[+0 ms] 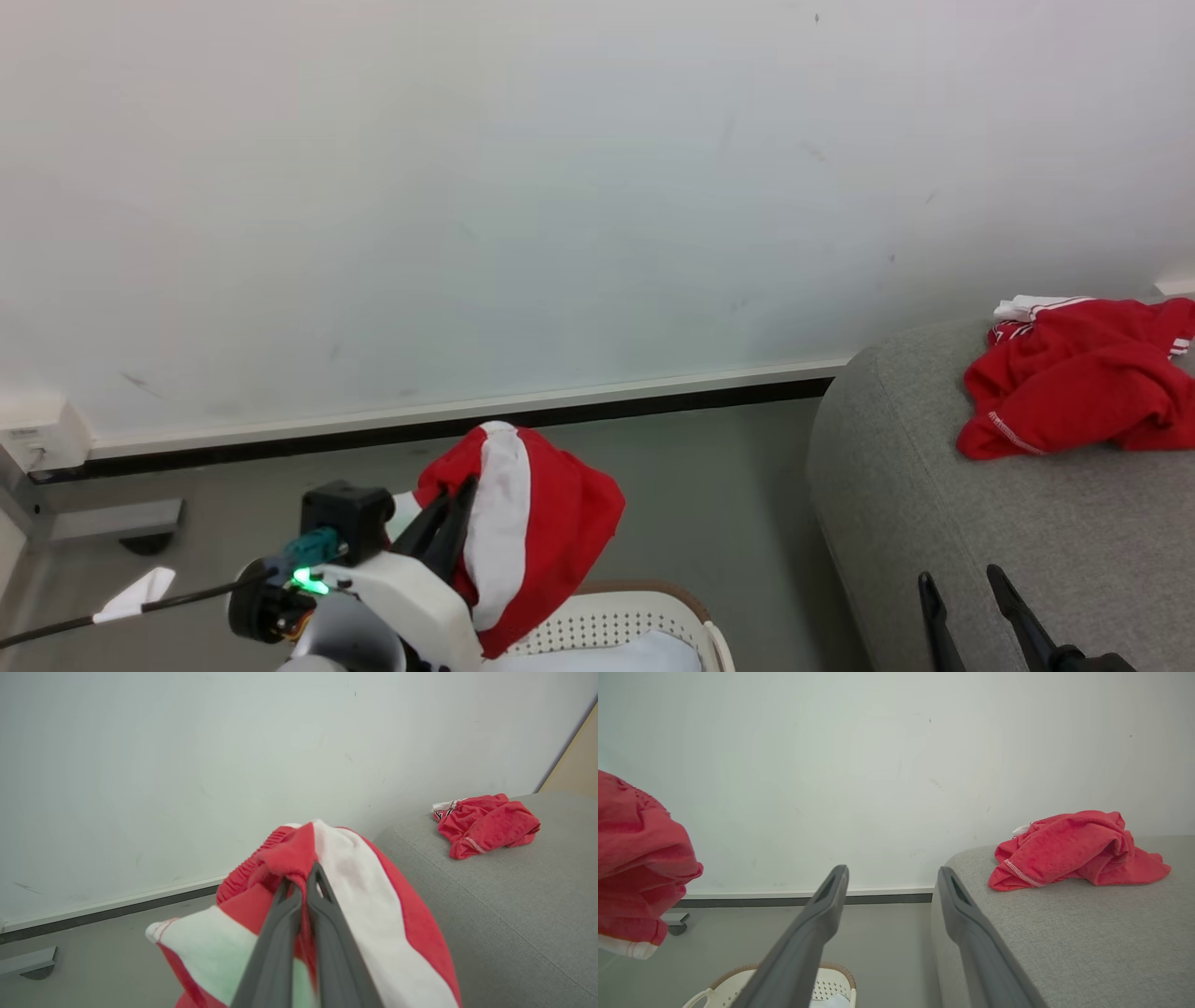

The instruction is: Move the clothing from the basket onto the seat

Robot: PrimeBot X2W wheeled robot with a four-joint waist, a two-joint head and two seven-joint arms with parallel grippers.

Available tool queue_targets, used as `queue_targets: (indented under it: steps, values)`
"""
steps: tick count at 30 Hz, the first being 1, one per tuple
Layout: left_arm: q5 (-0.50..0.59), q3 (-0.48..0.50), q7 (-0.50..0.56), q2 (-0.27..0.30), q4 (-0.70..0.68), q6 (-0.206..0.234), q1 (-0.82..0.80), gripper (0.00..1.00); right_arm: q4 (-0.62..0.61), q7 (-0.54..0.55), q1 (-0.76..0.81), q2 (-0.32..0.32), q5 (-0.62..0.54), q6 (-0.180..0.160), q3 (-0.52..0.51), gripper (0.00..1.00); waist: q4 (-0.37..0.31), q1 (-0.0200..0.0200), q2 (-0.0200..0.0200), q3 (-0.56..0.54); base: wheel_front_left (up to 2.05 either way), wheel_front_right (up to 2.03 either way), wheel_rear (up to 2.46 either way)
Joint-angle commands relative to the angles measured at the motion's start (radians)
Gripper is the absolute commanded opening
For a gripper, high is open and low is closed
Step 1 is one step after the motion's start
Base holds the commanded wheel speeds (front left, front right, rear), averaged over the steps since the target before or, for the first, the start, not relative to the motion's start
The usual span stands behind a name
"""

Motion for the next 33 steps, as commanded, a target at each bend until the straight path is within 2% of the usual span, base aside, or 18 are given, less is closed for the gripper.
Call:
queue_targets:
  steps: [1, 10, 19, 27, 33]
  values:
    - [-0.007, 0.001, 0.002, 0.011, -0.009, 0.004, 0.009, 0.0, -0.003, 0.001, 0.013, -0.003, 0.007, -0.003, 0.003, 1.0, 0.0, 0.0, -0.0001, 0.0, 0.0, 0.0, 0.0]
    - [0.004, -0.011, 0.015, 0.016, -0.048, 0.014, 0.01, 0.0, 0.0, 0.001, 0.012, -0.003, 0.003, -0.003, 0.018, 1.0, 0.005, 0.0, -0.0001, 0.007, 0.0, 0.0, 0.0]
    - [0.009, -0.032, 0.028, 0.011, -0.068, 0.01, -0.004, 0.0, 0.017, 0.001, -0.047, -0.003, -0.068, -0.003, 0.113, 1.0, 0.008, 0.0, -0.0001, 0.013, 0.0, 0.0, 0.0]
    - [0.015, -0.055, 0.044, 0.0, -0.092, 0.004, -0.025, 0.0, 0.122, 0.001, -0.163, -0.006, -0.105, -0.003, 0.3, 1.0, 0.011, 0.0, -0.0001, 0.018, 0.0, 0.0, 0.0]
    - [0.023, -0.079, 0.056, -0.012, -0.106, -0.005, -0.043, 0.0, 0.228, 0.001, -0.272, -0.01, -0.089, -0.003, 0.459, 1.0, 0.018, 0.0, -0.0001, 0.021, 0.0, 0.0, 0.0]
